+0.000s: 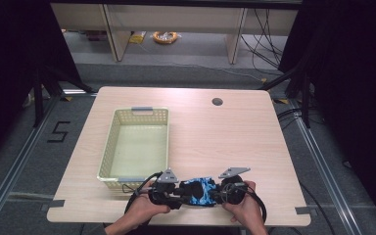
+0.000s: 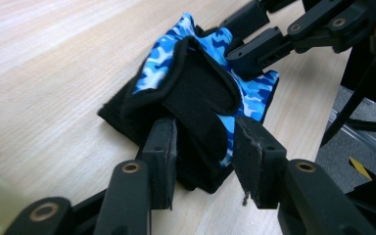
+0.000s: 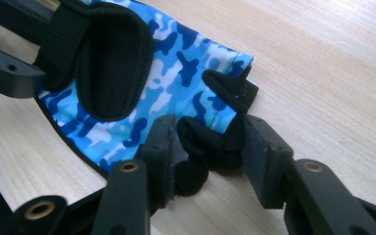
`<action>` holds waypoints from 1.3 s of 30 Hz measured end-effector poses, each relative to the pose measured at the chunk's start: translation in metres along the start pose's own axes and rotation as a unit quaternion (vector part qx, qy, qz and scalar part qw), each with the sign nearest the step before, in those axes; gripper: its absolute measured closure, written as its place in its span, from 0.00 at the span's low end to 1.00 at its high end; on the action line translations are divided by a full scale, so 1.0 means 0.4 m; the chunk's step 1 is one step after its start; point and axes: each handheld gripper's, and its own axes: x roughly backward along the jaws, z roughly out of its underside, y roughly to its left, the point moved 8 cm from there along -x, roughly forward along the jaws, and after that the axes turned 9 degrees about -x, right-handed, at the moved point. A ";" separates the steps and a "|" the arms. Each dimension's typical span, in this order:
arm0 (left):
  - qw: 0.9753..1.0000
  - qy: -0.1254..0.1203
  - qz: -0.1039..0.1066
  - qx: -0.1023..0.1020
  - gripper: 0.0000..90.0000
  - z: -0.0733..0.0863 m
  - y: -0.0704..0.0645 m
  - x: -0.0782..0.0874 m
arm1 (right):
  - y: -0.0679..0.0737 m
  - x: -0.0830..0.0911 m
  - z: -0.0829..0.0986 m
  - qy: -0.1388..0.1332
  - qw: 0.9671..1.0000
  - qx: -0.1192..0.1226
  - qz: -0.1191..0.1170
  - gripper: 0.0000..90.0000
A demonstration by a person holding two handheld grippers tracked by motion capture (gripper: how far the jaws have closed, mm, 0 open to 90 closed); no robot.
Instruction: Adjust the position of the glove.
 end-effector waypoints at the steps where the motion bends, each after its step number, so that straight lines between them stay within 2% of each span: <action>1: 1.000 0.000 0.000 0.000 0.66 0.000 0.000 0.000 | 0.000 -0.001 0.000 -0.002 1.000 0.000 -0.003 0.72; 3: 1.000 -0.008 -0.005 0.012 0.64 0.001 0.008 0.024 | -0.002 -0.003 0.001 -0.004 1.000 0.002 -0.010 0.76; 4: 1.000 -0.010 -0.007 0.015 0.62 0.003 0.014 0.032 | 0.001 -0.004 0.000 -0.010 1.000 -0.008 -0.019 0.78; 5: 1.000 -0.012 -0.009 0.023 0.61 0.007 0.019 0.040 | 0.001 0.000 0.003 -0.001 1.000 -0.010 -0.021 0.79; 7: 1.000 -0.011 -0.017 0.022 0.61 0.017 0.033 0.054 | 0.002 -0.001 0.004 -0.001 1.000 -0.015 -0.027 0.82; 8: 0.999 -0.011 -0.017 0.034 0.61 0.023 0.038 0.058 | 0.004 -0.001 0.004 0.000 0.999 -0.016 -0.028 0.84; 9: 0.999 -0.012 -0.016 0.037 0.61 0.028 0.042 0.060 | 0.007 -0.003 0.003 -0.007 0.999 -0.022 -0.032 0.84; 13: 0.999 -0.008 -0.015 0.048 0.62 0.039 0.046 0.057 | 0.007 -0.005 0.004 -0.011 0.999 -0.024 -0.033 0.86; 14: 0.999 -0.001 -0.005 0.053 0.62 0.043 0.040 0.051 | 0.007 -0.004 0.004 -0.010 0.999 -0.026 -0.035 0.86; 16: 0.999 0.000 -0.003 0.054 0.62 0.044 0.036 0.042 | 0.007 -0.004 0.006 -0.014 0.999 -0.032 -0.037 0.86; 17: 0.998 0.004 -0.002 0.058 0.62 0.046 0.034 0.038 | 0.007 -0.005 0.006 -0.016 0.999 -0.033 -0.038 0.86; 18: 0.998 0.007 0.001 0.066 0.62 0.049 0.034 0.030 | 0.002 -0.003 0.006 -0.011 0.999 -0.020 -0.041 0.86; 19: 0.998 0.008 0.004 0.068 0.62 0.050 0.035 0.028 | 0.002 -0.003 0.006 -0.011 0.999 -0.020 -0.041 0.86; 20: 0.997 0.008 0.011 0.080 0.63 0.051 0.036 0.020 | 0.002 -0.002 0.007 -0.009 0.999 -0.020 -0.041 0.86; 21: 0.996 0.007 0.012 0.086 0.64 0.050 0.035 0.017 | 0.004 -0.007 0.005 -0.020 0.999 -0.023 -0.043 0.86; 22: 0.996 0.009 0.012 0.091 0.64 0.050 0.036 0.011 | 0.004 -0.006 0.005 -0.020 0.999 -0.022 -0.044 0.86; 24: 0.996 0.010 0.014 0.088 0.65 0.047 0.036 0.007 | 0.004 -0.006 0.006 -0.019 0.998 -0.031 -0.042 0.86; 28: 0.996 0.009 0.013 0.088 0.67 0.039 0.038 -0.004 | 0.006 -0.005 0.007 -0.018 0.999 -0.030 -0.042 0.86; 31: 0.996 0.010 0.021 0.087 0.70 0.034 0.031 -0.017 | 0.006 -0.005 0.007 -0.019 0.998 -0.029 -0.043 0.86; 33: 0.996 0.009 0.016 0.086 0.70 0.029 0.028 -0.022 | 0.006 -0.005 0.006 -0.019 0.999 -0.027 -0.043 0.85; 34: 0.997 0.012 0.008 0.079 0.71 0.031 0.030 -0.021 | 0.005 -0.005 0.007 -0.019 0.998 -0.029 -0.044 0.85; 35: 0.997 0.004 0.005 0.082 0.71 0.030 0.027 -0.024 | 0.005 -0.005 0.007 -0.019 0.998 -0.029 -0.043 0.85; 37: 0.997 0.005 0.007 0.080 0.75 0.032 0.026 -0.023 | 0.004 -0.005 0.006 -0.018 0.999 -0.026 -0.041 0.85; 38: 0.996 -0.001 0.004 0.090 0.78 0.034 0.025 -0.024 | 0.006 -0.005 0.006 -0.019 0.999 -0.025 -0.043 0.85; 39: 0.996 -0.001 0.004 0.090 0.79 0.034 0.025 -0.024 | 0.006 -0.005 0.006 -0.019 0.999 -0.025 -0.043 0.85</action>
